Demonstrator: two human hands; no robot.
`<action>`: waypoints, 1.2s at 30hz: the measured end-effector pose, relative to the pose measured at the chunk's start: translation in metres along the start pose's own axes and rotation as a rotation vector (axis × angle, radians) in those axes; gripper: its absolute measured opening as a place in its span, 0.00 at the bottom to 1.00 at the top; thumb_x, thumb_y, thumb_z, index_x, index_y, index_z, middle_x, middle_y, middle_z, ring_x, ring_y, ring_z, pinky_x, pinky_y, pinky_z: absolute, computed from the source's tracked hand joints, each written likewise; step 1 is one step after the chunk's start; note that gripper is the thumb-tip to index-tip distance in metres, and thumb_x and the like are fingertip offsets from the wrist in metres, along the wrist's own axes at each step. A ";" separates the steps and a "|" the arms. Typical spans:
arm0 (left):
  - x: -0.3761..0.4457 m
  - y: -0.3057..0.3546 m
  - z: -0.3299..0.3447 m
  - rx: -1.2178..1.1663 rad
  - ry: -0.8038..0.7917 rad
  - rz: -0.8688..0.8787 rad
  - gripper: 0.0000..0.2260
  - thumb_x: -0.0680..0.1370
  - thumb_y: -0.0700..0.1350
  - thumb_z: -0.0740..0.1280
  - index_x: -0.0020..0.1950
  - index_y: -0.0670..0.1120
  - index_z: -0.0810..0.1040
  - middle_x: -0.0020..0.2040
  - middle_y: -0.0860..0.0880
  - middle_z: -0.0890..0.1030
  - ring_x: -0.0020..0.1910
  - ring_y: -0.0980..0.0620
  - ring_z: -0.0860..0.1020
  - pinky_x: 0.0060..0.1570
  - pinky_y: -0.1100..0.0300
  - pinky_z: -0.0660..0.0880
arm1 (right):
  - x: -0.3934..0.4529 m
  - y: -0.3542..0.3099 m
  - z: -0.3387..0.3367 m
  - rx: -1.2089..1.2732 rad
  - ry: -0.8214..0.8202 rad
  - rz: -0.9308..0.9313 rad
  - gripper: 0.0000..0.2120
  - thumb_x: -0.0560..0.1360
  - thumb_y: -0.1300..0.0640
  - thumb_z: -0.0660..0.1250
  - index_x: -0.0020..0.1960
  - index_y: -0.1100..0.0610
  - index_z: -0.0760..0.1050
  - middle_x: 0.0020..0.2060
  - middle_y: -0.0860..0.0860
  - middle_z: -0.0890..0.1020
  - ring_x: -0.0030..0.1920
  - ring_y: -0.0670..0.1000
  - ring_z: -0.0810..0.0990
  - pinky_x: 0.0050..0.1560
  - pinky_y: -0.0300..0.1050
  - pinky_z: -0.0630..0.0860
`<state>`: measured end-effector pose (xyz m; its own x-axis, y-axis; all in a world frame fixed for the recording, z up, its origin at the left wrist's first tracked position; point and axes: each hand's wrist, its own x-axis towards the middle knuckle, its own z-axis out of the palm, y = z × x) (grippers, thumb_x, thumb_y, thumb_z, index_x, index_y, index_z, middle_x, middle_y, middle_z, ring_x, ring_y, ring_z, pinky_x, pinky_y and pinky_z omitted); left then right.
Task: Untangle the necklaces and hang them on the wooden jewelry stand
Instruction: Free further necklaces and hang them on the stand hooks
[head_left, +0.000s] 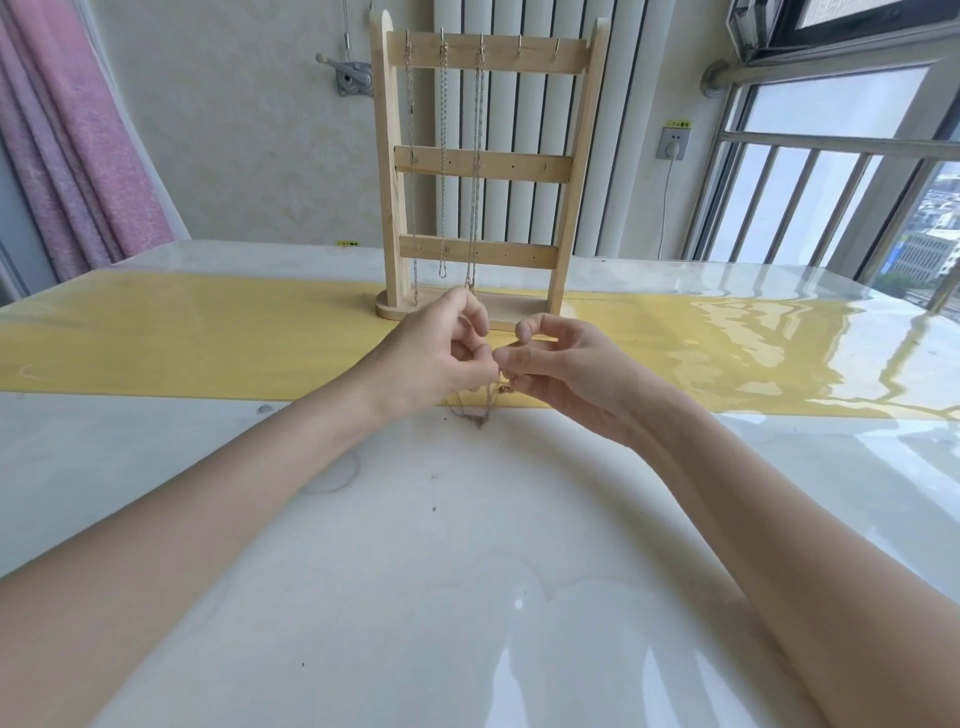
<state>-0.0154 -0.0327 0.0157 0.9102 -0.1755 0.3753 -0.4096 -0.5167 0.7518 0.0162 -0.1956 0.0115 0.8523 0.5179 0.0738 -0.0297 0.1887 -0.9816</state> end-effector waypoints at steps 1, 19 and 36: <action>0.000 0.001 -0.001 -0.136 -0.035 -0.069 0.11 0.73 0.38 0.68 0.42 0.48 0.67 0.36 0.51 0.76 0.33 0.54 0.74 0.41 0.57 0.75 | 0.000 0.000 -0.001 0.016 -0.025 0.009 0.14 0.69 0.72 0.68 0.41 0.57 0.67 0.31 0.55 0.78 0.32 0.50 0.72 0.38 0.38 0.73; -0.004 0.008 -0.002 0.199 -0.187 -0.297 0.06 0.70 0.37 0.68 0.42 0.47 0.76 0.30 0.55 0.81 0.34 0.54 0.83 0.50 0.50 0.77 | -0.002 -0.005 0.019 -1.081 -0.015 -0.286 0.15 0.70 0.70 0.68 0.45 0.58 0.62 0.33 0.44 0.76 0.34 0.45 0.74 0.38 0.42 0.73; -0.006 0.008 -0.009 -0.024 -0.150 -0.231 0.08 0.76 0.34 0.64 0.38 0.43 0.77 0.32 0.50 0.74 0.30 0.59 0.74 0.38 0.58 0.81 | -0.005 -0.011 0.015 -0.943 -0.028 -0.129 0.16 0.71 0.68 0.68 0.40 0.52 0.64 0.35 0.48 0.78 0.32 0.45 0.72 0.36 0.42 0.71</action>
<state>-0.0244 -0.0286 0.0244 0.9780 -0.1782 0.1089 -0.1895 -0.5381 0.8213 0.0048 -0.1880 0.0242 0.8061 0.5625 0.1837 0.5079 -0.4985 -0.7025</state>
